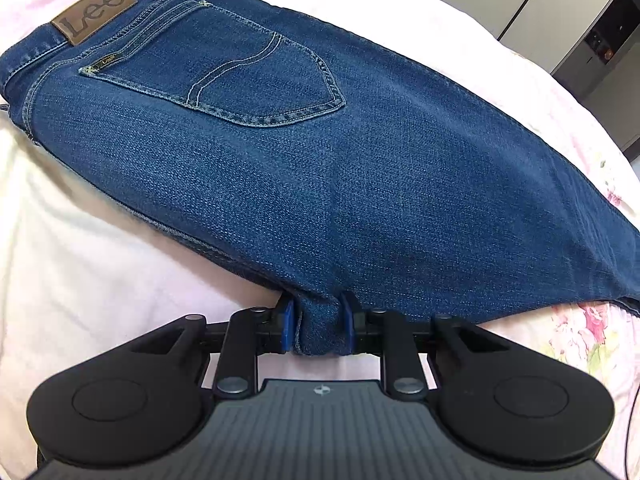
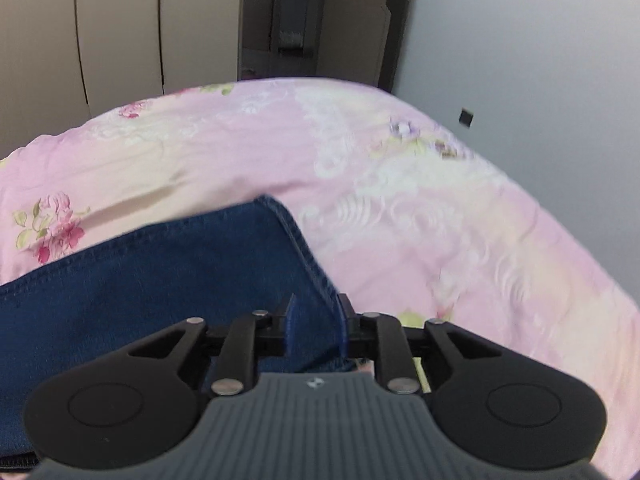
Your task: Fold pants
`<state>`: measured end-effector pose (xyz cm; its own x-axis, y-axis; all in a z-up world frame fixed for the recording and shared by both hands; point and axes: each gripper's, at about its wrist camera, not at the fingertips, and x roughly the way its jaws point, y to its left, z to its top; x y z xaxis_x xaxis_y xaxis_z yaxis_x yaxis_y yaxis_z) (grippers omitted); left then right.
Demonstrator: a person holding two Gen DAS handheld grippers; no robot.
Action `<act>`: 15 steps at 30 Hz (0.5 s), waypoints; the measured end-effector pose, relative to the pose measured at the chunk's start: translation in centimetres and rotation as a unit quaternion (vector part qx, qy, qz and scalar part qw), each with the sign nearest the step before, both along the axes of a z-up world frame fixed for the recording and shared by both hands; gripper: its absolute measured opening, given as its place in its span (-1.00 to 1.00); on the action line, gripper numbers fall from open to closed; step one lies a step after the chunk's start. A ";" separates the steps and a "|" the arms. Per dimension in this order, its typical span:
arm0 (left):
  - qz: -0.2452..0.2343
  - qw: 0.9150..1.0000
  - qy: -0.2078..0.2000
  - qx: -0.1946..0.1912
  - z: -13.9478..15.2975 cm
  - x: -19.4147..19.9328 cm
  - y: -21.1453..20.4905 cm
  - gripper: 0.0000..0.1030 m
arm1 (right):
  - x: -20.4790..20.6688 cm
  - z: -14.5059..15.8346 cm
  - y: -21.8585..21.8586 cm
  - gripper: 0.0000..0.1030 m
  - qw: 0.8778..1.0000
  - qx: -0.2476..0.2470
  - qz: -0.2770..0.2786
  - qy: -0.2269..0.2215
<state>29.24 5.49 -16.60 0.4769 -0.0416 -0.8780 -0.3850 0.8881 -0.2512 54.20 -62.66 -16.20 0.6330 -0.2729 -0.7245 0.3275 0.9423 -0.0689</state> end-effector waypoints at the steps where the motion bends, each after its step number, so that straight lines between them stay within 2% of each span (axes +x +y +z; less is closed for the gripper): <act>1: 0.001 1.000 0.000 -0.001 0.0 0.0 0.0 -0.50 | -0.5 -1.0 -0.5 -0.67 1.000 0.018 -0.012 0.002; 4: 0.011 1.000 0.000 -0.010 0.2 0.0 0.3 -0.54 | -0.7 -3.2 -2.4 -0.64 0.994 0.092 -0.052 -0.006; 10: 0.019 1.000 0.001 -0.012 0.6 0.0 0.5 -0.64 | 0.5 -6.1 -4.5 -0.49 0.977 0.182 -0.109 -0.029; 11: 0.020 1.000 -0.001 -0.013 0.8 0.0 0.5 -0.70 | 0.5 -6.2 -4.6 -0.58 0.974 0.190 -0.116 -0.030; 13: 0.021 1.000 -0.013 -0.013 1.6 -0.4 0.7 -0.77 | 0.5 -5.7 -4.5 -1.00 0.975 0.192 -0.104 -0.037; 15: 0.017 1.000 -0.025 -0.002 2.6 -0.7 0.7 -0.82 | -0.1 -4.3 -4.4 -1.00 0.980 0.172 -0.086 -0.056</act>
